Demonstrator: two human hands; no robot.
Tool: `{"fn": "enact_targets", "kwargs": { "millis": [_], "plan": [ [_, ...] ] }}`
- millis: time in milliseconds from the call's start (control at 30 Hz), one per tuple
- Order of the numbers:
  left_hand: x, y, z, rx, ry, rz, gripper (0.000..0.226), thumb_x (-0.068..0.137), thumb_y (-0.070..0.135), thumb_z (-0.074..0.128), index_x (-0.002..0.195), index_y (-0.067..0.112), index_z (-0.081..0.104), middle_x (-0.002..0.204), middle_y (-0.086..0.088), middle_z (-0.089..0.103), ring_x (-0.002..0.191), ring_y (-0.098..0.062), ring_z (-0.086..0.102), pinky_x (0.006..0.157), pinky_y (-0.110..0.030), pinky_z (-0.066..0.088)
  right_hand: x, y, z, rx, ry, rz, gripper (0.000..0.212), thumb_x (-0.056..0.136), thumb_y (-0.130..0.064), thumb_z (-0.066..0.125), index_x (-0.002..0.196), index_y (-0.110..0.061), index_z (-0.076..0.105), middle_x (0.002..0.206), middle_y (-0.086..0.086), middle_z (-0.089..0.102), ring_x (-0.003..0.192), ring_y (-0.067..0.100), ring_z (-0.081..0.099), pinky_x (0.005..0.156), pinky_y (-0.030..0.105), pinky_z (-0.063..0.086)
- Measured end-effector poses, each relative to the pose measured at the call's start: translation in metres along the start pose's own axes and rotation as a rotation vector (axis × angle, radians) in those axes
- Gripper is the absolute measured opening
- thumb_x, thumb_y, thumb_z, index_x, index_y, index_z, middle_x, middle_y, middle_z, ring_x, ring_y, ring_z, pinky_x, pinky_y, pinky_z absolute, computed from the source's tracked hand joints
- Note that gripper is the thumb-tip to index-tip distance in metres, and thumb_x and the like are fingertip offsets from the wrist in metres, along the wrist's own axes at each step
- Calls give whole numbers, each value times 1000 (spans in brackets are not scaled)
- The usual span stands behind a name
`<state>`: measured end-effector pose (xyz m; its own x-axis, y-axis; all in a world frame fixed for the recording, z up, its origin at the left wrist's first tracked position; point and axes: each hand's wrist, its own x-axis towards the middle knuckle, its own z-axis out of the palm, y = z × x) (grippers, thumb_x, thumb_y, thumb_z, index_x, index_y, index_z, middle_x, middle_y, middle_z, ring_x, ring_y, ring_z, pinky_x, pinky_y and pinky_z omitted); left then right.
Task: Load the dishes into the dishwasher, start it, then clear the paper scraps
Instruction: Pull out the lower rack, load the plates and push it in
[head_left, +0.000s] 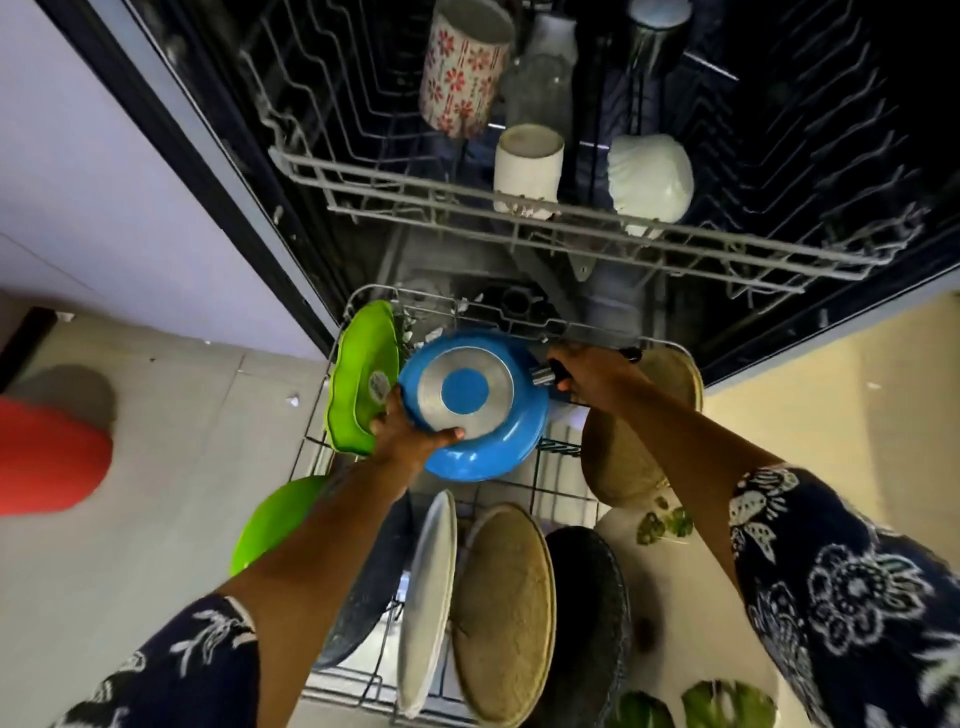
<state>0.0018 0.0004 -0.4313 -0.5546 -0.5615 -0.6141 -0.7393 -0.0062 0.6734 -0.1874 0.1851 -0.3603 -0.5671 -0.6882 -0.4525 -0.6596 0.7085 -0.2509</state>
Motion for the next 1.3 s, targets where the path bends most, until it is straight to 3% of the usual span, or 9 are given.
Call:
{"fn": "enact_targets", "kwargs": {
  "millis": [67,233,333,500,700,833,1033,1167,1300],
  "plan": [
    [-21,20,-2,0,21,8,139,30,65,88,147,24,25,141,-18,37,124,-38,45,100,-44,45,11,2,7,-60,-19,-8,41,91,-14,54,131,-14,43,129,13,52,108,29,57,95,42,46],
    [-11,18,12,50,19,-37,112,67,20,85,151,25,12,144,-23,17,126,-43,36,98,-43,41,26,9,25,-155,37,-7,44,91,-18,52,134,-18,40,130,11,52,107,29,58,94,40,46],
    [2,14,19,113,13,-53,116,67,24,85,151,29,6,144,-23,15,125,-45,37,98,-46,42,36,14,36,-176,52,2,34,96,-21,42,130,-15,43,121,14,57,99,29,59,86,37,47],
    [10,11,31,244,7,-93,126,63,32,87,150,33,-4,143,-24,15,121,-47,40,100,-50,43,44,14,38,-321,95,-95,34,97,-18,44,131,-14,41,128,13,53,115,30,53,97,37,41],
    [8,12,36,262,-7,-85,124,68,34,83,150,28,-9,148,-27,5,130,-46,33,103,-50,40,59,16,43,-416,140,-107,46,98,-43,28,121,-14,55,115,17,61,104,34,57,87,42,46],
    [-5,10,41,449,36,-23,125,71,47,78,150,18,-13,154,-23,-4,140,-43,16,109,-49,28,56,2,39,-355,12,-20,42,98,-30,38,139,-20,40,136,18,48,122,34,48,102,42,41],
    [0,8,34,754,50,374,115,76,54,69,150,27,-14,159,-7,-16,146,-34,-8,115,-55,14,43,-9,38,-377,83,73,46,93,-10,49,137,-10,37,140,14,41,126,31,45,101,42,41],
    [1,5,33,807,9,356,107,79,57,64,151,29,-11,158,-2,-19,146,-33,-6,115,-52,18,39,-13,52,-252,98,163,45,94,-6,45,137,-7,34,143,17,38,124,33,48,102,45,42],
    [-3,8,32,848,-2,342,106,81,54,65,151,29,-10,159,-4,-16,146,-34,-2,114,-51,22,36,-14,58,-105,69,207,68,92,-8,48,149,-12,11,156,12,15,141,33,22,113,52,24]
  ]
}}
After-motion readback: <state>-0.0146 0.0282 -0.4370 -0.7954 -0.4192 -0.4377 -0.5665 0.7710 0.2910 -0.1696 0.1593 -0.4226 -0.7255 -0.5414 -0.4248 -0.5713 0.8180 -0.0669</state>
